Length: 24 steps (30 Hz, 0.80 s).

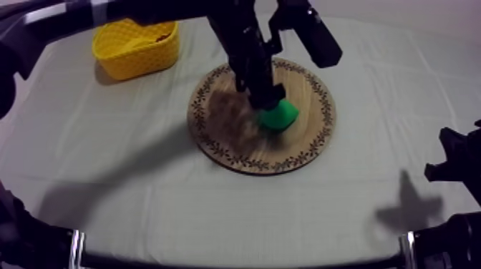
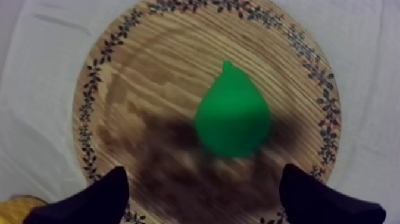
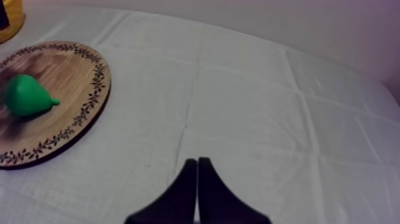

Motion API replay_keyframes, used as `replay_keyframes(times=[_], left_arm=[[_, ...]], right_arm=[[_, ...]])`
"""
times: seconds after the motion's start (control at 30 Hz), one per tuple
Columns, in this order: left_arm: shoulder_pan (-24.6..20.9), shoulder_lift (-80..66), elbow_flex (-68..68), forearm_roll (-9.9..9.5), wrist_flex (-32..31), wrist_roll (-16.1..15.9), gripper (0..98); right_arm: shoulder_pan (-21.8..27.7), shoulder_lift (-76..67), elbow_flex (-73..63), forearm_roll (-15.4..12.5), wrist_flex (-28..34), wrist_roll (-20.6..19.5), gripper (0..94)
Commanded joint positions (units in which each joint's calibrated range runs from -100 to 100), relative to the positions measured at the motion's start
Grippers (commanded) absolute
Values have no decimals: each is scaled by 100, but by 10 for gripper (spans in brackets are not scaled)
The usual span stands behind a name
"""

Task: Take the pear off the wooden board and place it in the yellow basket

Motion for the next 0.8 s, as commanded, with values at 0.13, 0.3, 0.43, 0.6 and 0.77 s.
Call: replay_keyframes(times=[0.13, 0.3, 0.43, 0.6, 0.77], left_arm=[[9, 394, -83, 52, -7, 32, 945], [47, 631, -238, 146, -9, 92, 927], [77, 809, -409, 195, -10, 143, 909], [88, 1046, -661, 205, -42, 214, 877], [89, 1277, -874, 200, -92, 248, 842]], right_arm=[[-1, 1, 5, 1, 3, -2, 5], [-1, 1, 5, 1, 3, -2, 5], [-1, 1, 5, 1, 3, -2, 5], [-1, 1, 5, 1, 3, -2, 5], [-1, 1, 5, 1, 3, -2, 5]])
